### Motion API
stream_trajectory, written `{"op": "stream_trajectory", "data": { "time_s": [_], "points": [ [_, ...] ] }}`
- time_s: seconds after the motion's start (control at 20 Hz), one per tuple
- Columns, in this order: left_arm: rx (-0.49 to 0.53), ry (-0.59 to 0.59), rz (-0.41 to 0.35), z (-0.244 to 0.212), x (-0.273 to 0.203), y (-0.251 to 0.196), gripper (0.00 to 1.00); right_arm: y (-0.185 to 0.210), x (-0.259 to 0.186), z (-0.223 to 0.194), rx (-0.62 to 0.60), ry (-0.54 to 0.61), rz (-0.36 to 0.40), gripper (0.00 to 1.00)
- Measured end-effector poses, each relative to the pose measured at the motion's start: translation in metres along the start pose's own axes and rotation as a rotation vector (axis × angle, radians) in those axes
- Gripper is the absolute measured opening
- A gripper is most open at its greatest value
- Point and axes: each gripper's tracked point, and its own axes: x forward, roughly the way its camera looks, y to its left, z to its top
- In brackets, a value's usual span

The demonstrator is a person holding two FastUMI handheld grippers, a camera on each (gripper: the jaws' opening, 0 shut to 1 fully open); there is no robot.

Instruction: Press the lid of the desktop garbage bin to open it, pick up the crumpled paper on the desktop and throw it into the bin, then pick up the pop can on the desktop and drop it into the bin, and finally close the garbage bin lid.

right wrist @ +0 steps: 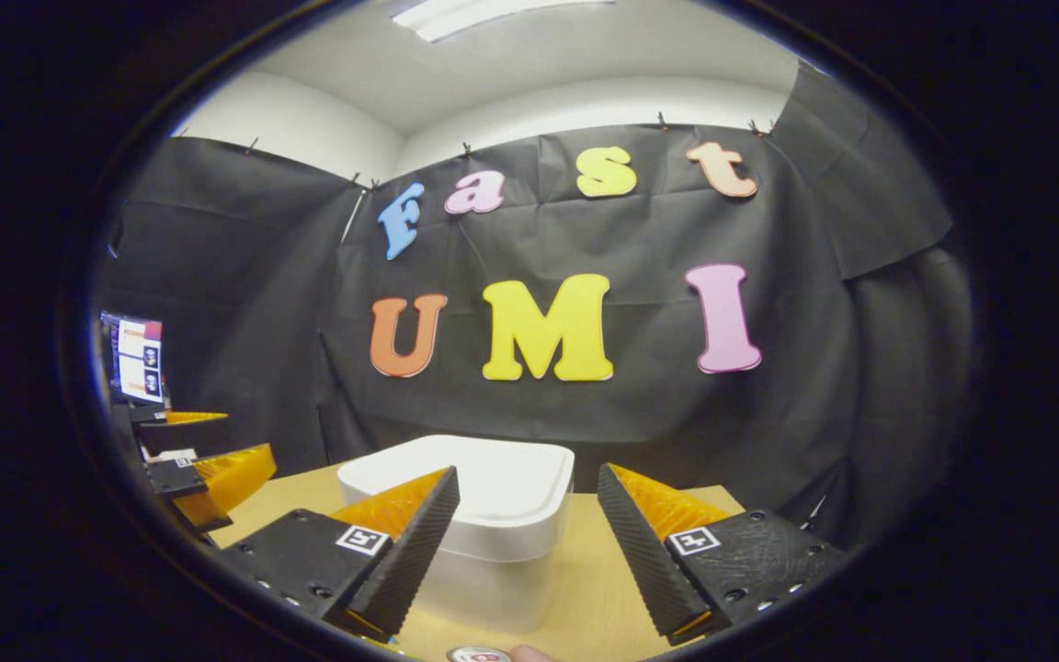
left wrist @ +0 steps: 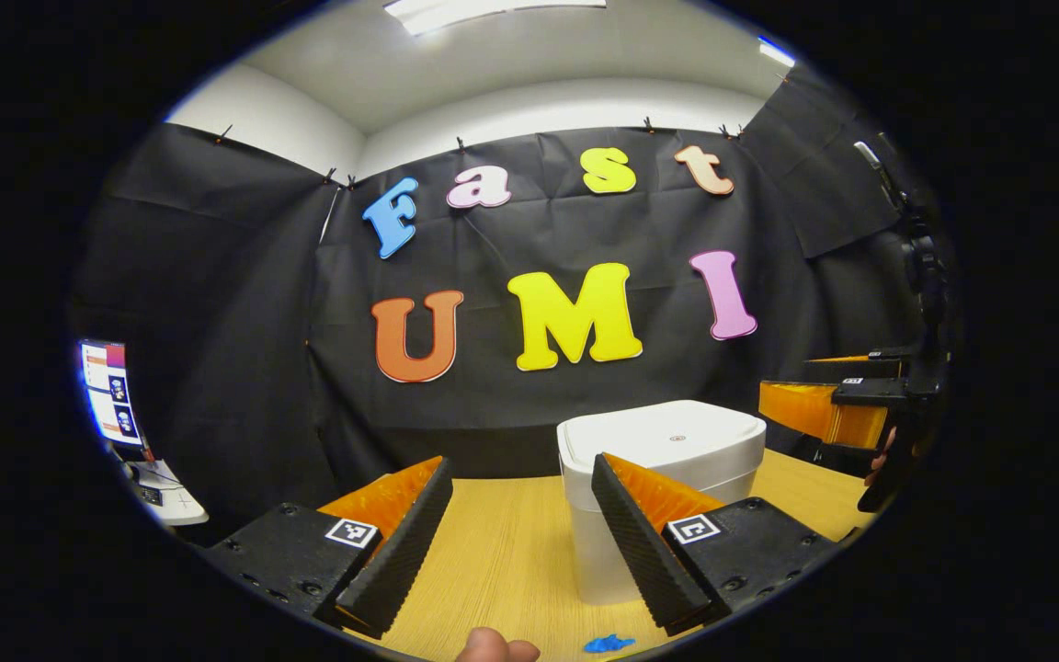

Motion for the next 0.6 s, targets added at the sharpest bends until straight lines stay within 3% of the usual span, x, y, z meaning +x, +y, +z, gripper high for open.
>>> {"op": "stream_trajectory", "data": {
  "time_s": [0.1, 0.25, 0.3, 0.35, 0.4, 0.45, 0.5, 0.6],
  "points": [
    [-0.02, 0.008, -0.005, -0.005, 0.0, 0.0, 0.98, -0.001, 0.001, 0.002, -0.014, 0.001, -0.009, 0.88],
    [-0.035, 0.026, -0.016, -0.017, 0.001, -0.001, 0.98, 0.007, 0.011, 0.003, -0.05, 0.005, 0.002, 0.58],
    [-0.04, 0.043, -0.017, -0.023, 0.001, 0.001, 0.98, 0.012, 0.016, 0.0, -0.045, 0.021, 0.015, 0.41],
    [-0.048, 0.048, -0.024, -0.026, 0.0, 0.002, 0.99, 0.026, 0.023, -0.003, -0.03, 0.041, 0.055, 0.16],
    [-0.05, 0.045, -0.027, -0.025, 0.0, 0.002, 0.98, 0.038, 0.029, -0.007, -0.032, 0.062, 0.093, 0.07],
    [-0.05, 0.042, -0.028, -0.025, -0.001, 0.003, 0.99, 0.046, 0.033, -0.013, -0.056, 0.092, 0.124, 0.0],
    [-0.048, 0.04, -0.031, -0.025, -0.002, 0.003, 0.98, 0.052, 0.033, -0.017, -0.072, 0.117, 0.144, 0.05],
    [-0.058, 0.044, -0.034, -0.028, -0.002, 0.007, 0.98, 0.058, 0.043, -0.027, -0.108, 0.138, 0.15, 0.0]
  ]
}}
